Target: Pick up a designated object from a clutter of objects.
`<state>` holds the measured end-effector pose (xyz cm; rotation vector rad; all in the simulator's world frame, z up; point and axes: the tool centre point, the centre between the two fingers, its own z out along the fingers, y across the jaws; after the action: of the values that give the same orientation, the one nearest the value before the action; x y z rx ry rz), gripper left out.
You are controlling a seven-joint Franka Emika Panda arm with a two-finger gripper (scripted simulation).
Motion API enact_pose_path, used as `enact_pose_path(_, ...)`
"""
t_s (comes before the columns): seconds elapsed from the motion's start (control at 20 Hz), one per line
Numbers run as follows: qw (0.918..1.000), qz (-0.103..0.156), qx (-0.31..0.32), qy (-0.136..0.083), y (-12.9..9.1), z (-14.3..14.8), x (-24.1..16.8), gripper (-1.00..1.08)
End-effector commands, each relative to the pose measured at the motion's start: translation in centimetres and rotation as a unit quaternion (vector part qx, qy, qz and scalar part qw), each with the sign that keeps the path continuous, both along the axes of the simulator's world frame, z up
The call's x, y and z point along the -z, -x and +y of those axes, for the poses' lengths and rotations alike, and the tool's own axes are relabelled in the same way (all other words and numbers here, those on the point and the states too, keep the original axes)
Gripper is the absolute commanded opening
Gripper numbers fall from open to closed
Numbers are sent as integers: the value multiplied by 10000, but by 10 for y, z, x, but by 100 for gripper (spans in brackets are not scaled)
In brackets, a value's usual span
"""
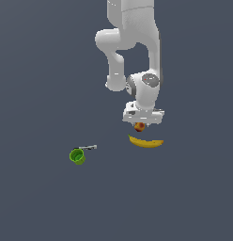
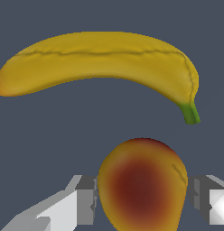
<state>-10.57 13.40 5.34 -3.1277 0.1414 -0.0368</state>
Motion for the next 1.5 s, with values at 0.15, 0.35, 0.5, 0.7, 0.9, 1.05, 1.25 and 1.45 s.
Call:
enact_pose_path(0.15, 10000, -1, 4, 1, -1, -10, -18, -100)
enact_pose_path(0.35, 10000, 7, 7, 2, -3, -21, -40, -100)
enact_pose_path(0.5, 10000, 14, 9, 0, -4, -31, -60, -100)
enact_pose_path(0.7, 10000, 26, 14, -6, -5, -47, -92, -100)
enact_pose_path(0.9, 10000, 38, 19, -11, -7, -65, -127, -100)
enact_pose_path(1.05, 10000, 45, 24, -12, -9, -78, -153, -100)
enact_pose_path(1.25, 10000, 57, 32, -9, -11, -96, -187, -100)
enact_pose_path(1.45, 10000, 67, 40, -3, -14, -114, -222, -100)
